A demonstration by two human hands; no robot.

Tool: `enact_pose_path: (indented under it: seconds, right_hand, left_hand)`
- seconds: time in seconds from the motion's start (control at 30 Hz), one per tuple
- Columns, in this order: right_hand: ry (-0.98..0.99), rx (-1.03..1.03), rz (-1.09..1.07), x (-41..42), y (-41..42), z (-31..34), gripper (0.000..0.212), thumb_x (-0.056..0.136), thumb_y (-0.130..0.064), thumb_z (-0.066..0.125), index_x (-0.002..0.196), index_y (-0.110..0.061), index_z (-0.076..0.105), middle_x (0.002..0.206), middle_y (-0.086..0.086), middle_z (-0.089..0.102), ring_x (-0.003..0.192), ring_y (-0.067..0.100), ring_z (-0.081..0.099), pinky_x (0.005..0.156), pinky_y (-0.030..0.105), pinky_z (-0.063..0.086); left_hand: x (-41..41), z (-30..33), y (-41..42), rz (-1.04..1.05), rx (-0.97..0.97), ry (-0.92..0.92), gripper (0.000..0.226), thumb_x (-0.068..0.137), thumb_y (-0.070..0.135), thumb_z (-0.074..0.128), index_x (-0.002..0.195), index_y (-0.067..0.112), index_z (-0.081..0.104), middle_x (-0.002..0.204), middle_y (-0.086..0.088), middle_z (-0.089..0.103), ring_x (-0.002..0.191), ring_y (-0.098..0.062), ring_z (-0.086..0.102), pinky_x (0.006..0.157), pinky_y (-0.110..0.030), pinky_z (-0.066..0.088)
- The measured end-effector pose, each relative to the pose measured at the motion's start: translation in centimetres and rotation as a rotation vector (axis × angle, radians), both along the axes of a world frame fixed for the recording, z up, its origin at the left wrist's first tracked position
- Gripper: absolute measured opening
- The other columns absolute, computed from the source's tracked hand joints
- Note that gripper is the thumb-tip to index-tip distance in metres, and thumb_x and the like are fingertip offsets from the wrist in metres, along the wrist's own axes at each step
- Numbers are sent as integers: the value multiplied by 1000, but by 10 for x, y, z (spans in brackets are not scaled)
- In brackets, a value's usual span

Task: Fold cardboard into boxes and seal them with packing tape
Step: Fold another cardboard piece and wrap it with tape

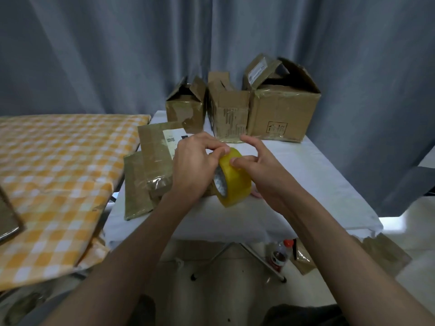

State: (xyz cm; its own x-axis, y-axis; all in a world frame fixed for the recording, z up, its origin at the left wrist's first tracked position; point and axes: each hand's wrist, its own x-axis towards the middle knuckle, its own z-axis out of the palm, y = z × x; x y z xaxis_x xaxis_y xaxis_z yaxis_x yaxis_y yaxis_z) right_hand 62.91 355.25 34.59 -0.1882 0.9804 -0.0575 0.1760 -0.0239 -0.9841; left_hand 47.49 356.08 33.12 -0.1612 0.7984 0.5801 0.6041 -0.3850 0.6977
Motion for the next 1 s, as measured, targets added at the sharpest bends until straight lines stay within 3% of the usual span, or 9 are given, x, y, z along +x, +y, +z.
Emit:
enact_pose_path:
  seconds: [0.17,0.23,0.33,0.47,0.57,0.63,0.77,0.87,1.0]
  right_hand:
    - [97,65,32,-3,-1,-4,49,91,-16,69,130,-38,50,88,4,64,60,-3,63,45,15,46]
    - [57,133,-7,-4,1,-7,41,91,-16,69,122,-38,53,91,6,65,69,4,64,52,22,50]
    - [24,203,-84,-3,6,-8,21,93,-19,67,107,-32,57,89,8,60,80,18,59,66,34,50]
    - [-37,241,-6,1,4,-7,14,95,-23,64,101,-31,55,100,17,62,79,15,57,61,29,50]
    - [-65,264,54,6,3,-6,12,97,-22,63,102,-28,54,90,19,59,75,18,54,48,17,43]
    - [-63,280,95,11,2,-3,11,98,-18,61,104,-22,54,81,13,54,72,19,50,44,13,37]
    - [-83,327,146,16,5,1,13,98,-15,61,107,-20,53,75,7,53,71,16,50,61,23,43]
    - [-164,380,101,13,13,2,21,96,-13,63,105,-28,50,72,3,57,68,12,52,64,29,45]
    - [-321,454,53,5,31,-5,45,89,-1,63,109,-34,40,87,10,64,79,24,59,69,41,50]
  left_hand:
    - [1,4,-1,51,62,-56,8,82,17,75,84,21,81,83,11,72,83,-7,65,79,-33,52]
    - [4,6,-4,62,108,-38,7,82,18,75,85,21,81,82,9,71,83,-9,65,77,-31,52]
    - [10,10,-9,40,165,-38,6,81,19,76,84,21,81,80,10,71,81,-6,65,73,-18,46]
    - [2,16,-6,35,78,-159,7,82,20,77,83,26,80,82,15,72,81,2,64,71,-6,39]
    - [-4,14,-3,37,-9,-127,5,84,23,75,85,25,80,90,11,73,87,0,65,78,-13,45]
    - [-6,11,1,20,-80,-65,11,87,24,72,93,22,81,100,6,73,97,-4,64,91,-28,50]
    - [-10,7,3,54,-174,191,29,97,34,59,119,23,73,127,1,66,121,-22,54,103,-44,42]
    - [-15,8,-1,111,-137,309,40,97,39,57,132,22,64,135,-2,61,126,-27,47,107,-44,37]
    - [-35,11,-8,156,-85,319,34,97,39,58,123,22,70,131,-1,63,125,-21,51,106,-34,35]
